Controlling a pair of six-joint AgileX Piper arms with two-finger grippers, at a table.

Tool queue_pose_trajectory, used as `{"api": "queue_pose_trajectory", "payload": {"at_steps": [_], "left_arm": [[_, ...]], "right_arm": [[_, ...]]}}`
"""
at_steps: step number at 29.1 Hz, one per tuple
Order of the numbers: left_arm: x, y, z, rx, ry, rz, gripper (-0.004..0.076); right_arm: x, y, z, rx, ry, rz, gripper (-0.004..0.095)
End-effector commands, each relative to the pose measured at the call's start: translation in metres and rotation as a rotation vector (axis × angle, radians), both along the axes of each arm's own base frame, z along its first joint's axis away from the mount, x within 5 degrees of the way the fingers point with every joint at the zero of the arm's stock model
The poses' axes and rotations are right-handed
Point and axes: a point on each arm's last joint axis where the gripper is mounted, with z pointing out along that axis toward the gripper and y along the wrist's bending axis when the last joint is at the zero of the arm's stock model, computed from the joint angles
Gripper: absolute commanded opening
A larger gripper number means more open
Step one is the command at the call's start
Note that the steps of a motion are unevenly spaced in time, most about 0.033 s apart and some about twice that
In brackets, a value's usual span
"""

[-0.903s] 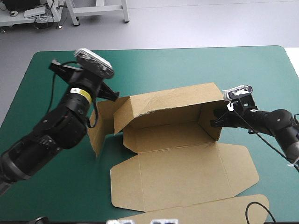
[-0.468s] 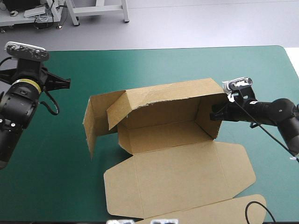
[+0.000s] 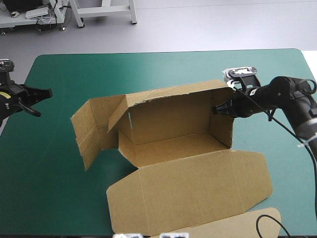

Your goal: Fold the box

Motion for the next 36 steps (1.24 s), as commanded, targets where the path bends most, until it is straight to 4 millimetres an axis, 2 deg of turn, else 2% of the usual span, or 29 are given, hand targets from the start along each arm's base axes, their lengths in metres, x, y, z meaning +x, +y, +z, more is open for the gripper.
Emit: {"api": "queue_pose_trajectory", "payload": {"at_steps": [1,8,11,15,19,23,25,29,31,32,36], "left_arm": [[0.000,0.004,0.003,-0.098,-0.029,-0.031,-0.0006],[0.005,0.004,-0.025,-0.263,0.063,-0.080,-0.0006],[0.006,0.001,-0.031,-0.283,0.078,-0.107,-0.0006],[0.005,0.000,-0.035,-0.285,0.095,-0.123,-0.0006],[0.006,-0.001,-0.036,-0.290,0.109,-0.131,-0.0006],[0.005,-0.001,-0.036,-0.292,0.112,-0.134,-0.0006],[0.005,-0.001,-0.036,-0.288,0.112,-0.137,-0.0006],[0.006,-0.001,-0.037,-0.283,0.116,-0.141,-0.0006],[0.006,-0.001,-0.037,-0.283,0.116,-0.141,-0.0006],[0.006,-0.001,-0.037,-0.283,0.116,-0.141,-0.0007],[0.006,-0.001,-0.037,-0.283,0.116,-0.141,-0.0007]], "right_arm": [[0.010,0.005,0.002,0.021,0.082,-0.023,0.0001],[0.056,0.012,-0.038,0.001,0.176,-0.045,0.0002],[0.070,0.014,-0.053,-0.013,0.196,-0.051,0.0002],[0.084,0.014,-0.063,-0.028,0.164,-0.066,0.0016],[0.092,0.012,-0.065,-0.048,0.106,-0.100,0.0111],[0.095,0.011,-0.064,-0.041,0.086,-0.148,0.0309],[0.096,0.011,-0.059,-0.043,0.077,-0.145,0.0393],[0.097,0.011,-0.038,-0.039,0.039,-0.127,0.0420],[0.096,0.012,-0.015,-0.030,0.001,-0.117,0.0420],[0.094,0.012,0.008,-0.023,-0.033,-0.106,0.0420],[0.087,0.008,0.050,-0.044,-0.112,-0.096,0.0419]]}}
